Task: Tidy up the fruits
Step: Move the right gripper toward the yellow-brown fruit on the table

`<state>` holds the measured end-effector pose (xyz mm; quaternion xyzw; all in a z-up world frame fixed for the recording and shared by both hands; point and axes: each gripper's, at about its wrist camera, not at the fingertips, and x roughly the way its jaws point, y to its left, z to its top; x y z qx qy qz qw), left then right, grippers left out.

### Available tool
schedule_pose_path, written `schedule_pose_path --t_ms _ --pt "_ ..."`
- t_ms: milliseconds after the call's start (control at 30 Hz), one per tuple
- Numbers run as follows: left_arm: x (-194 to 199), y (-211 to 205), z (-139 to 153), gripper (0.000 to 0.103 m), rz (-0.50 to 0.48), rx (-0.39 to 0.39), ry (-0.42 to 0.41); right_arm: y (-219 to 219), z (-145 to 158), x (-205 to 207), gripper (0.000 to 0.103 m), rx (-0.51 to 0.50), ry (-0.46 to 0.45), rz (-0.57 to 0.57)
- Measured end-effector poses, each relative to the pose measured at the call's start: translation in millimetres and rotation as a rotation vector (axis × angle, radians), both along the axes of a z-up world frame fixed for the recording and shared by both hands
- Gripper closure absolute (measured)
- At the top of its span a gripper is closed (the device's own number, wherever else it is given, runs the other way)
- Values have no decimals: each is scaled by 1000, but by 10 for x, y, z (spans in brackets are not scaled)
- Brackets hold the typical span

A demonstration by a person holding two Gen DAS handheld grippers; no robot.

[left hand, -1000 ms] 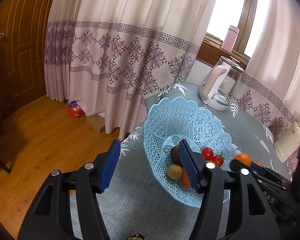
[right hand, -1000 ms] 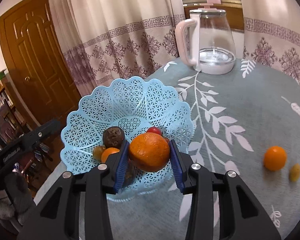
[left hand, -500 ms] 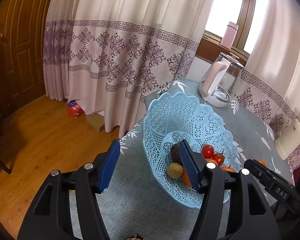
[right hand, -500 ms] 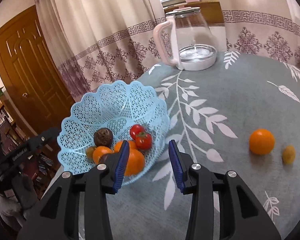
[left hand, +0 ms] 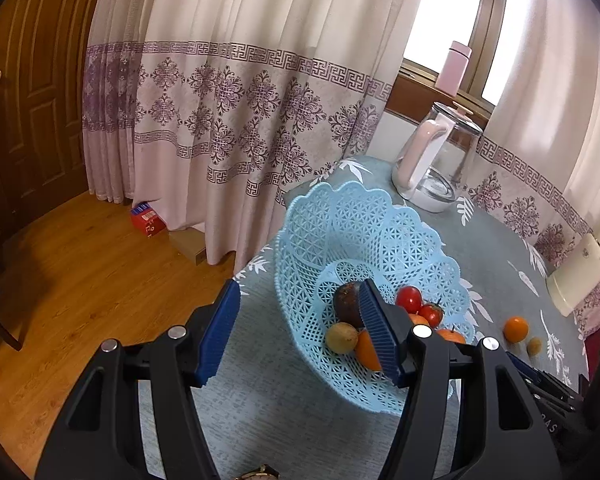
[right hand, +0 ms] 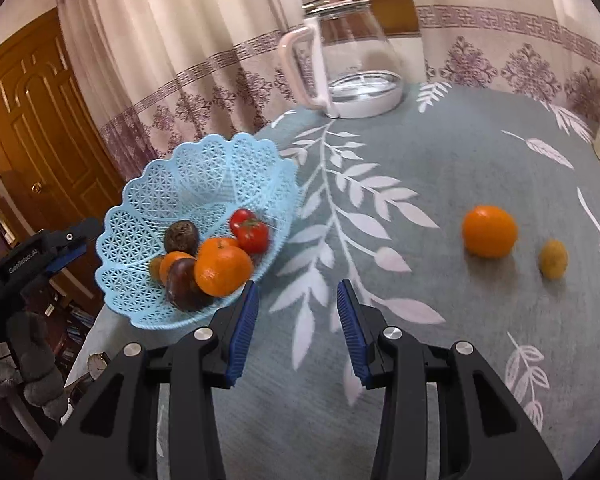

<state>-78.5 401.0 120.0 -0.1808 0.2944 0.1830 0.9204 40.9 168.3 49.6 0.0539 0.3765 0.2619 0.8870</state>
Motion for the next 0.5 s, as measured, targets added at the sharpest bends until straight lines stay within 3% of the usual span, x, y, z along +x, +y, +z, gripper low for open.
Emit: schedule_pose_path --t_ms 233,333,500 --pt "26 -79 -10 39 -20 1 5 -311 -106 14 62 11 36 -73" --pt "19 -112 4 31 -25 9 0 -437 -131 8 62 11 42 -100" --pt "27 -166 35 31 -39 17 -5 -687 -181 10 62 12 52 -162"
